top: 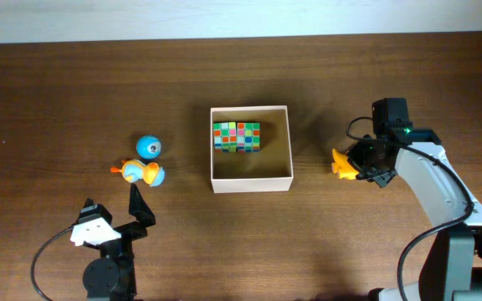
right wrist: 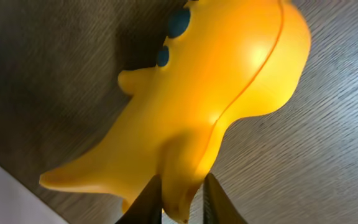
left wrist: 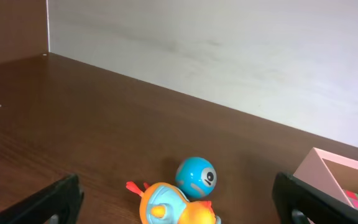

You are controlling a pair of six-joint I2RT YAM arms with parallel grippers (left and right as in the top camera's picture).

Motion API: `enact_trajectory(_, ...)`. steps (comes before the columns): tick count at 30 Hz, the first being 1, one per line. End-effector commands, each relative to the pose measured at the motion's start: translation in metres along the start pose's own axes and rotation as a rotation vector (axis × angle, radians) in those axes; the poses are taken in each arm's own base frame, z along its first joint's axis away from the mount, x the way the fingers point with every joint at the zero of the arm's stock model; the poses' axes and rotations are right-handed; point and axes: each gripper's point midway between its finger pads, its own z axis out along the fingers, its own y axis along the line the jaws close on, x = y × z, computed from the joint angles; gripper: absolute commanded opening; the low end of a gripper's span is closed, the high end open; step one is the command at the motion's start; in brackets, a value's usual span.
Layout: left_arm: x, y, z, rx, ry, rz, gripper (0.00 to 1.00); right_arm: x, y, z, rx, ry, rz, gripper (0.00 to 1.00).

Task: Pack container
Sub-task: 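Lower the right gripper onto the orange dinosaur toy and close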

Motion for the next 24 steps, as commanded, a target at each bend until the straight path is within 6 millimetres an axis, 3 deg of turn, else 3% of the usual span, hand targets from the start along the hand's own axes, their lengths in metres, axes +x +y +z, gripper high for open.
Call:
enact_trajectory(1,0.0,0.003,0.0,-0.011,-0.006,0.015,0.99,-0.006,-0.012,0.004,0.056,-0.034,0.009,0.26)
enact_trajectory(9,0.0,0.003,0.0,-0.011,-0.006,0.015,0.99,-0.014,-0.016,0.003,0.079,-0.074,0.008,0.3)
enact_trajectory(15,0.0,0.003,0.0,-0.011,-0.006,0.015,0.99,-0.016,-0.013,0.003,0.069,-0.083,0.008,0.1)
enact_trajectory(19,0.0,0.003,0.0,-0.011,-0.006,0.015,0.99,-0.017,-0.014,0.003,0.075,-0.089,0.009,0.04)
enact_trajectory(24,0.0,0.003,0.0,-0.011,-0.006,0.015,0.99,-0.019,-0.015,0.002,0.082,-0.097,-0.006,0.04)
